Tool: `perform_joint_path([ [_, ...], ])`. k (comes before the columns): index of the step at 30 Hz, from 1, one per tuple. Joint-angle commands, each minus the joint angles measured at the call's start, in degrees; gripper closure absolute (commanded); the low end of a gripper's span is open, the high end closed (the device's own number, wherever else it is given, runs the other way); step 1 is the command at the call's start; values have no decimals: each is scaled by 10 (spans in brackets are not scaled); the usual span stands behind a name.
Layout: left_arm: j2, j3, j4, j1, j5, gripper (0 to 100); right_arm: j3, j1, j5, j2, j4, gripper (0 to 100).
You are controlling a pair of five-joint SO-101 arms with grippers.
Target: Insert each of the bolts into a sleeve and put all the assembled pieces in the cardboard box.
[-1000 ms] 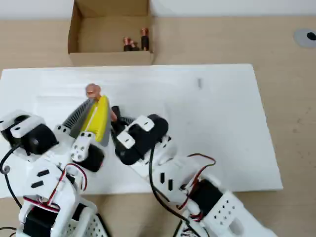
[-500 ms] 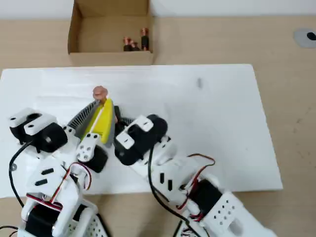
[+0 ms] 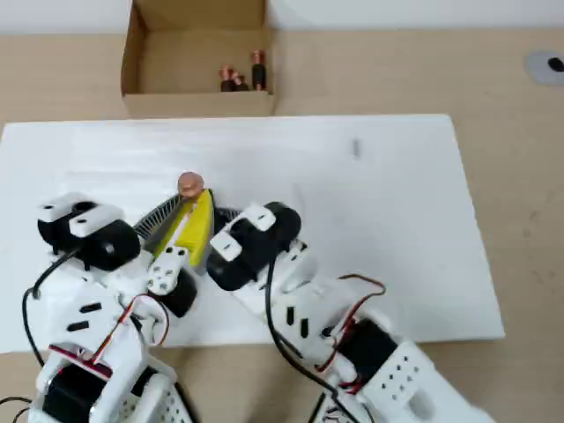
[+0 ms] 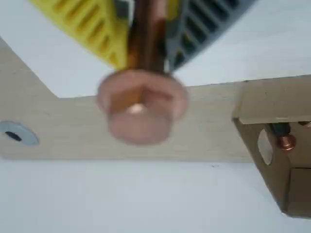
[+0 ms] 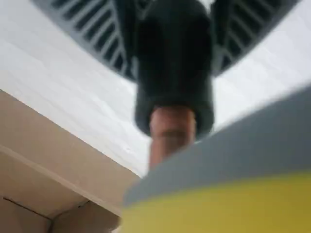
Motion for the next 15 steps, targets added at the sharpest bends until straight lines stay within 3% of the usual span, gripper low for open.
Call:
perform_joint_path([
  [1,6,-49,33,-11,77,884,-4,-9,5,-16,-16,988],
  [3,7,-69,69,-24,110,853,-3,-8,5,-16,-16,988],
  [15,129,-220,200,-30,111,810,-10,7,4,-12,-18,988],
])
